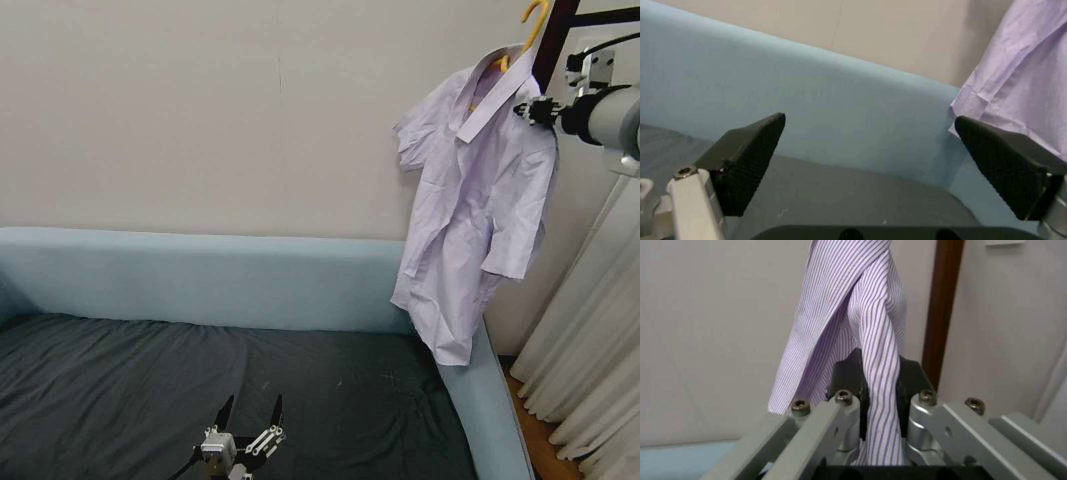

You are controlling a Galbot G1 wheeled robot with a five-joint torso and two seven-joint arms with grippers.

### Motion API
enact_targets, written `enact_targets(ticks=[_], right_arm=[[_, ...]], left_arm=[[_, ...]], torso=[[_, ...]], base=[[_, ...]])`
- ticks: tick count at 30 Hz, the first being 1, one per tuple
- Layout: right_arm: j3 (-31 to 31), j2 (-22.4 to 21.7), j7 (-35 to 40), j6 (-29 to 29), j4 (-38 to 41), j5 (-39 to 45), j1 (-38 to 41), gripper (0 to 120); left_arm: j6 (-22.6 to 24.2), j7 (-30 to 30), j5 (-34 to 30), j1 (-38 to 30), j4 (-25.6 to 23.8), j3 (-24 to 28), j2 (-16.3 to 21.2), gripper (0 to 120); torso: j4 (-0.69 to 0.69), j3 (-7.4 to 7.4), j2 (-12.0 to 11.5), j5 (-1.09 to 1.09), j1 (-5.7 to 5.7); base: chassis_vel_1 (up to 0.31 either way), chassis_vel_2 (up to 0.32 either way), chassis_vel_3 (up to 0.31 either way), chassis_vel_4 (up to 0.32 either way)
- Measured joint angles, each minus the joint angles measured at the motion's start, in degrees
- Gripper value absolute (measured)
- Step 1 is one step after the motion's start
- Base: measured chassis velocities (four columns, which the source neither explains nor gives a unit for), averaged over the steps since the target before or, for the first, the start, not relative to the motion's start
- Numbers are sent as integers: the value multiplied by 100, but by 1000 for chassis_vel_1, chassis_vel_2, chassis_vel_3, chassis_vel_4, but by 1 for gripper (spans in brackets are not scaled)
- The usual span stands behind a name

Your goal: Pick up the clothes from the sofa and hang them on the clothes hanger.

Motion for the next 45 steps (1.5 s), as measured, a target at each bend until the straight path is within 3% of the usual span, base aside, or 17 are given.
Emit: enact_targets(ticks=[9, 23, 29, 34, 45], right_arm=[[-24, -314, 538, -16, 198, 13, -70, 7], [-286, -888, 431, -15, 36, -189, -59, 7], [-718, -796, 109, -14, -329, -629, 206, 7], [-1325, -515, -729, -10, -1010, -1670, 641, 7], [-1884, -57, -1241, 0, -1997, -2511, 1187, 7]], left_arm=[[-7, -55, -51, -55, 39, -20, 29, 100], [-67, -74, -32, -27, 36, 96, 28, 100], [-79, -76, -35, -29, -8, 90, 56, 100], [-126, -76, -74, -5, -32, -6, 72, 100], [-197, -62, -83, 55, 24, -27, 12, 100]], torso=[[0, 0, 0, 2, 0], [-1, 0, 0, 2, 0], [1, 0, 0, 1, 0], [0, 0, 0, 0, 0], [-1, 0, 0, 1, 0]], base=[[0, 0, 0, 0], [0, 0, 0, 0], [0, 0, 0, 0], [0, 0, 0, 0], [0, 0, 0, 0]])
